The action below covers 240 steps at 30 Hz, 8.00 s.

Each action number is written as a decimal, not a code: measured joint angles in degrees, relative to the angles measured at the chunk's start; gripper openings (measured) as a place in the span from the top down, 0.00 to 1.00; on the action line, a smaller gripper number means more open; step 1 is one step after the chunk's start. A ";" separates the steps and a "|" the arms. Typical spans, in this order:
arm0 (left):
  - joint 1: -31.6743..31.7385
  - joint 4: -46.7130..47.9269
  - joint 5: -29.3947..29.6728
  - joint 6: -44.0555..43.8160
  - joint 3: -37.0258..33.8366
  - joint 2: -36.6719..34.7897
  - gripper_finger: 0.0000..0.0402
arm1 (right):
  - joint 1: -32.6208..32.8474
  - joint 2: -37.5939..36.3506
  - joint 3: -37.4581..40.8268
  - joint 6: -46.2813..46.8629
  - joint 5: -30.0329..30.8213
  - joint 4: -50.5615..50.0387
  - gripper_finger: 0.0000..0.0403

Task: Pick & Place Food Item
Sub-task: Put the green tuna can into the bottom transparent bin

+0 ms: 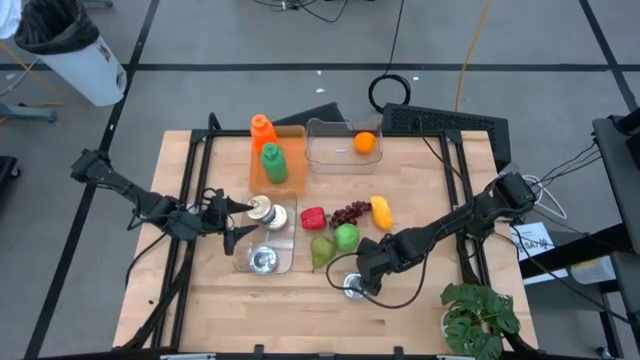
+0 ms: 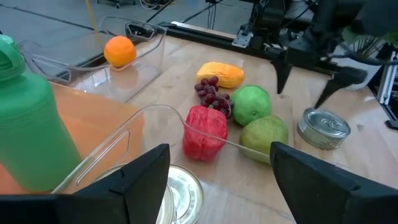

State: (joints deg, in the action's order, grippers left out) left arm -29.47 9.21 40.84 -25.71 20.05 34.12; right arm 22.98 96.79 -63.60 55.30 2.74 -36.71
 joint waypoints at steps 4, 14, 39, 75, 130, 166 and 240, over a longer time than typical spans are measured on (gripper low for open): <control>0.00 0.00 0.00 0.00 0.00 0.01 0.30 | -0.52 -0.17 0.77 1.05 0.99 -2.00 0.03; 0.00 0.00 0.02 -0.02 0.02 0.01 0.27 | -0.83 -0.60 0.76 1.69 5.72 -7.62 0.03; 0.00 0.00 0.01 -0.28 0.02 0.00 0.30 | -1.64 -1.53 5.53 11.07 8.60 -14.12 0.03; 0.00 -6.39 0.18 -9.11 0.06 0.00 0.25 | -5.03 -4.63 5.80 12.04 8.43 -23.55 0.03; 6.14 -18.60 -2.82 -10.98 0.05 18.33 0.31 | 10.69 -10.47 13.39 8.48 18.49 14.75 0.03; 6.14 -35.11 -11.35 -0.53 0.04 20.88 0.34 | 10.47 -17.07 22.22 -9.59 24.06 43.11 0.66; -13.24 36.18 -0.63 -7.73 28.45 47.11 0.61 | 2.84 -18.53 22.21 -43.99 19.67 69.46 0.46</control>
State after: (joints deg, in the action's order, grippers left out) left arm -42.71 45.39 40.21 -33.45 48.50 81.23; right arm 25.82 78.26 -41.39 11.31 22.41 32.75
